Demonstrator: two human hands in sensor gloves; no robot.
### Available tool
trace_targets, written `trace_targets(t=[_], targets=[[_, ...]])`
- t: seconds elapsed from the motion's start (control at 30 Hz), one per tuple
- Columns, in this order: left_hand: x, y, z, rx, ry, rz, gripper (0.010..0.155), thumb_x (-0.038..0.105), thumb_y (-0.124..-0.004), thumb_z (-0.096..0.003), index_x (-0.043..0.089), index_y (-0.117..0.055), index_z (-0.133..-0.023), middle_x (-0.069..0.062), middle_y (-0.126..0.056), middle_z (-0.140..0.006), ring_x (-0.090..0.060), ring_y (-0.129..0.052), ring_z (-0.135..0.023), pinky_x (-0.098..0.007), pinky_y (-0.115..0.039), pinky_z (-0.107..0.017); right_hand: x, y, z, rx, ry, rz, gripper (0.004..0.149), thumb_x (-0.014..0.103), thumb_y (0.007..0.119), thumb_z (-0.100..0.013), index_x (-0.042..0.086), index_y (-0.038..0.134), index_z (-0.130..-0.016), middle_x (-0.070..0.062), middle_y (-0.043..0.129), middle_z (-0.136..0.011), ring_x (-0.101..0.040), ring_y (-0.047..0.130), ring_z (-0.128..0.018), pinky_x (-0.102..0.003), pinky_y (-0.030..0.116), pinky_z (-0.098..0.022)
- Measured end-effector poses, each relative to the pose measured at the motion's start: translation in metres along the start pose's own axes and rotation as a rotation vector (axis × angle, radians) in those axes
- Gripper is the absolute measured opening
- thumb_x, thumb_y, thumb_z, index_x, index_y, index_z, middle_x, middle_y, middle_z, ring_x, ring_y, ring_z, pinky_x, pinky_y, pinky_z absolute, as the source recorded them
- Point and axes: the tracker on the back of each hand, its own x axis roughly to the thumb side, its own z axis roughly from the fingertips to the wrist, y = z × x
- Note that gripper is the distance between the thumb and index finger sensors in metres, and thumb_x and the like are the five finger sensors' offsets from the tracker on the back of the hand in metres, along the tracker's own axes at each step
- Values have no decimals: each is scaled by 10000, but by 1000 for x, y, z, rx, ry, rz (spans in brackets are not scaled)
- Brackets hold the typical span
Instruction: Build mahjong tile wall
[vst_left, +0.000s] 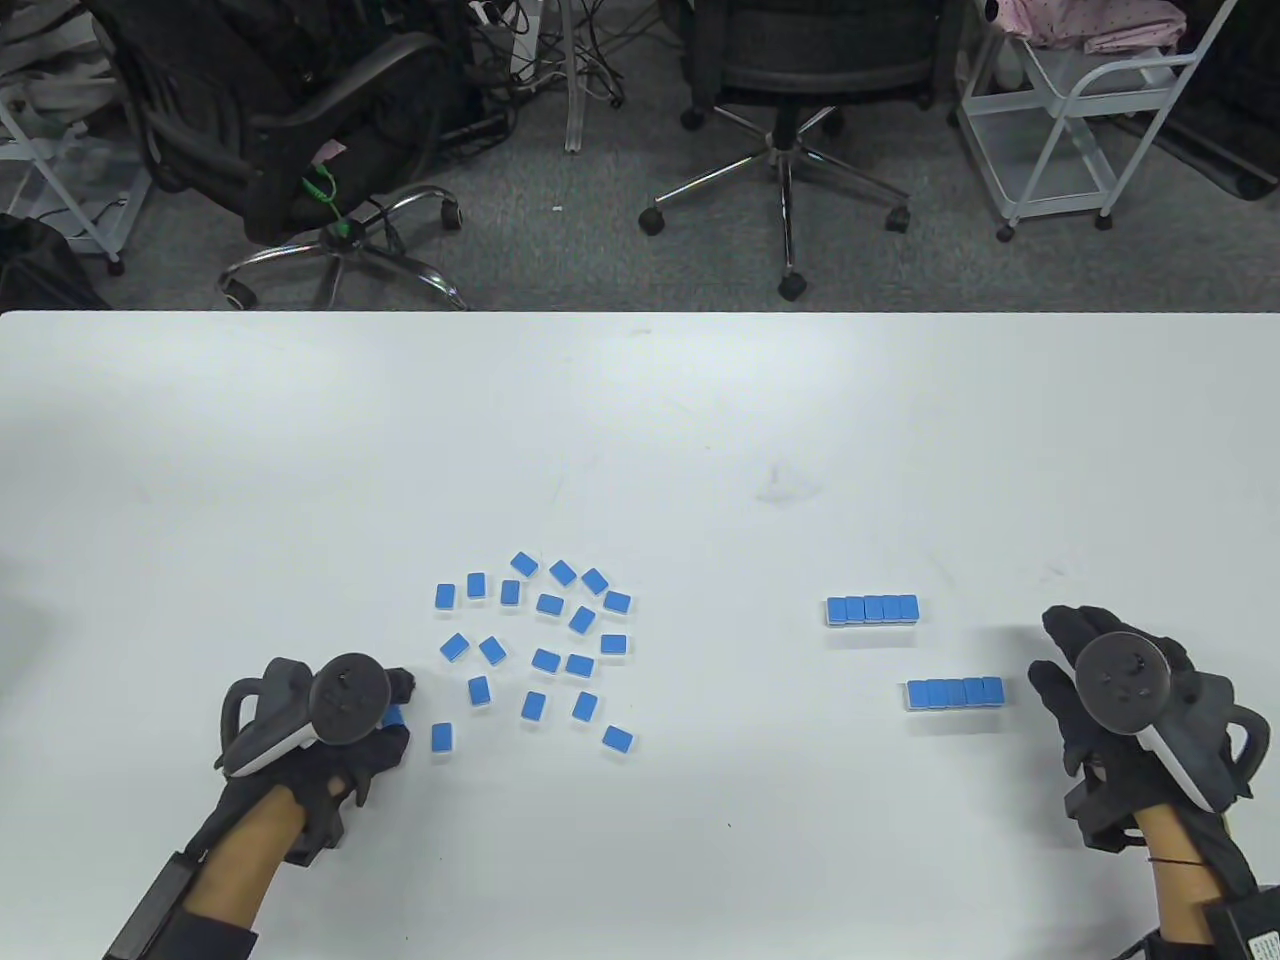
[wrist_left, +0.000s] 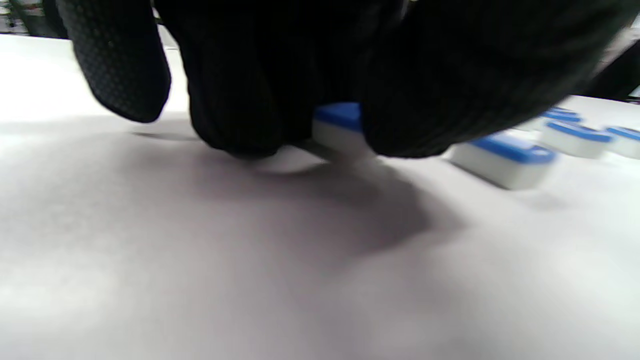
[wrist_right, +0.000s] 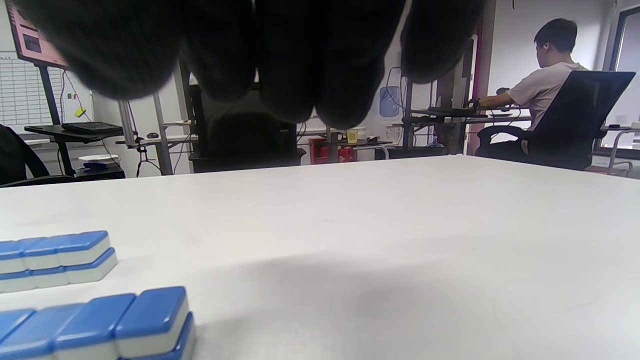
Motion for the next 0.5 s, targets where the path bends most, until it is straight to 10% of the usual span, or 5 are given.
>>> trace_targets(t=[0.5], targets=[[2,-3,11,-55,-41,114,712,455,-943,-417,226,-687,-1041,-66,-720,-1034,-306,-841,-826,-605,-669,-720,2,4,2,47,-4,14,592,512,764,-342,338,690,-904,9,756,-1025,-275,789,-945,-579,567,-773]])
